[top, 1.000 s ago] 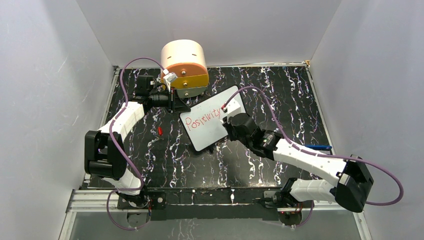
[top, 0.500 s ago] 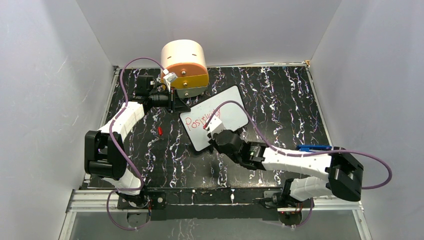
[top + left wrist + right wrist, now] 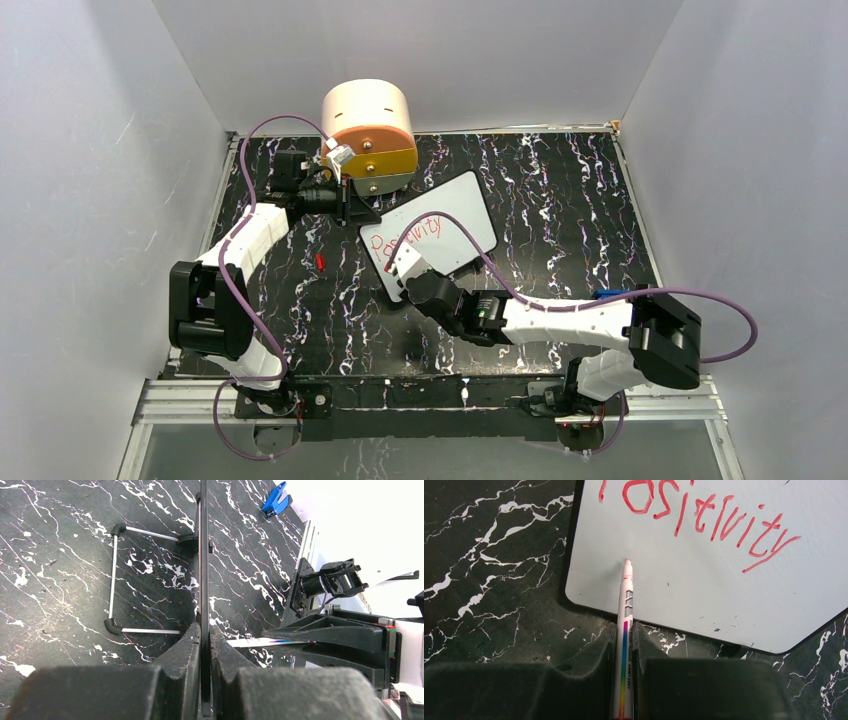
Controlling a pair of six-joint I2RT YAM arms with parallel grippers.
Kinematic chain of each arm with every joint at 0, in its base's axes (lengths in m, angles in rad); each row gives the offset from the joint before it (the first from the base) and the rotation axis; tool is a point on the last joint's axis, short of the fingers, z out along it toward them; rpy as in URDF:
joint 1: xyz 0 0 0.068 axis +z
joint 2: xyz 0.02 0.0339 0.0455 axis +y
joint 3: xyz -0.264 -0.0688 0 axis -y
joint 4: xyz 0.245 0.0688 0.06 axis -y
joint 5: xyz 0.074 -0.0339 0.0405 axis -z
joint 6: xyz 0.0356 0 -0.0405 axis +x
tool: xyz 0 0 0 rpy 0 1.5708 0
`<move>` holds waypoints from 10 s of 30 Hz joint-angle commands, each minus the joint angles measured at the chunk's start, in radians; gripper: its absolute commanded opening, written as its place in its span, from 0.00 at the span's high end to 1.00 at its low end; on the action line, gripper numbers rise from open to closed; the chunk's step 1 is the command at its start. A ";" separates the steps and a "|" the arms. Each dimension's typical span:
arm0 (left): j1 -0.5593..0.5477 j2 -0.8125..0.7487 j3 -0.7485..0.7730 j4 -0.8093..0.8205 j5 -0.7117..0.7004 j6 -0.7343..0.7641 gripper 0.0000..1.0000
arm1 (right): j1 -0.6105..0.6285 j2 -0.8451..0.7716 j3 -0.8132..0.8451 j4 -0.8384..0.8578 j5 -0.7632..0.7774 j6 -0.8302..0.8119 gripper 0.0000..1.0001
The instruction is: Write a sentence on the whiteboard
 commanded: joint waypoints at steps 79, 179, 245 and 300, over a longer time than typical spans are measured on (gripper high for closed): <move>-0.007 0.028 -0.017 -0.058 -0.073 0.027 1.00 | 0.010 0.092 0.141 -0.135 0.091 0.048 1.00; -0.007 0.031 -0.016 -0.059 -0.085 0.025 1.00 | -0.056 -0.019 0.051 -0.075 0.071 0.109 1.00; -0.007 0.033 -0.017 -0.060 -0.085 0.025 1.00 | -0.082 0.032 0.072 -0.064 0.070 0.122 1.00; -0.007 0.037 -0.015 -0.062 -0.082 0.025 1.00 | -0.099 -0.010 0.055 -0.080 0.129 0.160 1.00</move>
